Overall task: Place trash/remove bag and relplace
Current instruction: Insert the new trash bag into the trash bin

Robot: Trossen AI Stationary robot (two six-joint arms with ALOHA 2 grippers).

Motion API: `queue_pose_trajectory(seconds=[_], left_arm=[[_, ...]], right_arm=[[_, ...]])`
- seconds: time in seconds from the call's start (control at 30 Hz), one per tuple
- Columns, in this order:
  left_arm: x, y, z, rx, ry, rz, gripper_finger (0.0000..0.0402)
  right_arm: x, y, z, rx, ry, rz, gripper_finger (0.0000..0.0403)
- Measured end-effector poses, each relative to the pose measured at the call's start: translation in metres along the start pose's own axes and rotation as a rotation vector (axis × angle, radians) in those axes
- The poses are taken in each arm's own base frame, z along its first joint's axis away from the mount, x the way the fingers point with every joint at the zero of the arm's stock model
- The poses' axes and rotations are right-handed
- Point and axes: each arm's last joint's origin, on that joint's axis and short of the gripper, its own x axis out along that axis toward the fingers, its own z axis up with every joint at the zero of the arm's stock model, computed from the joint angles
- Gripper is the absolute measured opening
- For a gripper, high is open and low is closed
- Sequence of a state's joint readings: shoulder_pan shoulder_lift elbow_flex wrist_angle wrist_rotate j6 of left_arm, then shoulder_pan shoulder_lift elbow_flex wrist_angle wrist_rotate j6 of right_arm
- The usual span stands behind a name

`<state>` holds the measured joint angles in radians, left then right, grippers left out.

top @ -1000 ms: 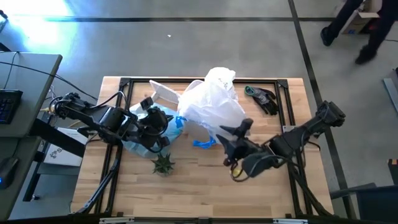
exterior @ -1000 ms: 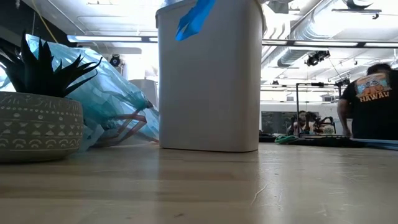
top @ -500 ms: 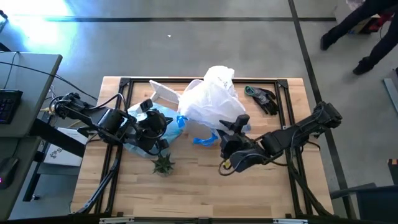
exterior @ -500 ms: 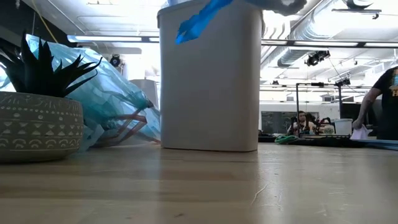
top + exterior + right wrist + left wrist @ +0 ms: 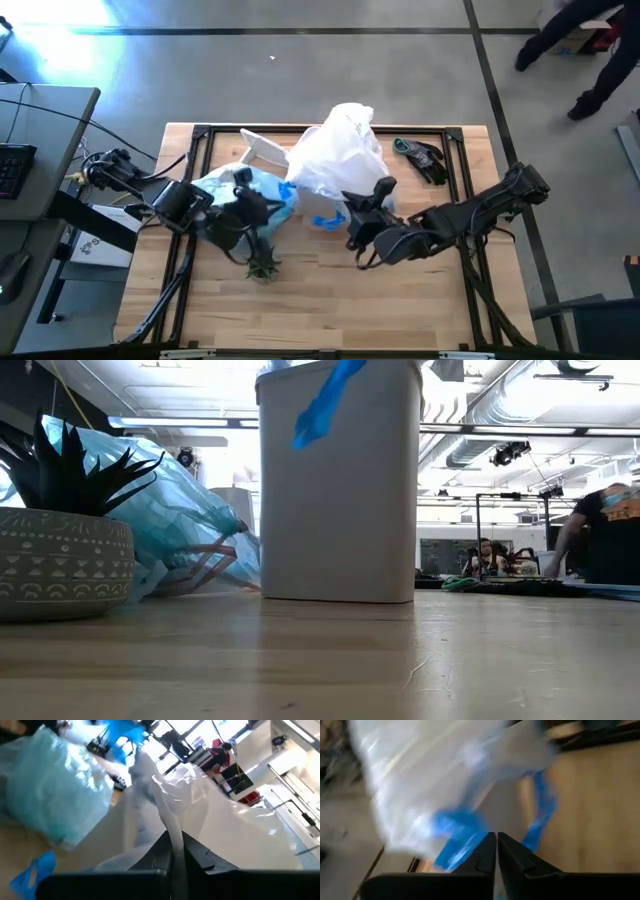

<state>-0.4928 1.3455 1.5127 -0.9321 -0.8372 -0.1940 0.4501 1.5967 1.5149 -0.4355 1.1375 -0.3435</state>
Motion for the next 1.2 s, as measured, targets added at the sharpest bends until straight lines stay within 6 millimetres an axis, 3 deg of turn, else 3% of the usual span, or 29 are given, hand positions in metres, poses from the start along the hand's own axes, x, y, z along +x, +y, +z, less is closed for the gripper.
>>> queue_pose_trajectory(seconds=[0.2, 0.37, 0.63, 0.87, 1.0, 1.2], left_arm=[[-0.002, -0.034, 0.019, 0.200, -0.177, -0.153, 0.0000], [0.027, -0.053, 0.028, 0.331, -0.210, -0.135, 0.0000], [0.096, -0.038, 0.025, 0.386, -0.078, 0.033, 0.0000], [0.107, -0.030, 0.022, 0.419, -0.027, 0.074, 0.0006], [0.102, -0.032, 0.026, 0.408, -0.057, 0.025, 0.0042], [0.101, -0.033, 0.026, 0.410, -0.062, 0.003, 0.0143]], right_arm=[[0.007, -0.034, 0.011, 0.060, 0.033, -0.031, 0.0001], [0.016, -0.064, 0.011, 0.184, 0.093, -0.016, 0.0000], [0.020, -0.083, 0.009, 0.260, 0.137, -0.038, 0.0000], [0.020, -0.082, 0.005, 0.233, 0.161, -0.032, 0.0000], [0.022, -0.083, 0.002, 0.226, 0.180, -0.035, 0.0000], [0.028, -0.086, 0.000, 0.239, 0.189, -0.010, 0.0000]])
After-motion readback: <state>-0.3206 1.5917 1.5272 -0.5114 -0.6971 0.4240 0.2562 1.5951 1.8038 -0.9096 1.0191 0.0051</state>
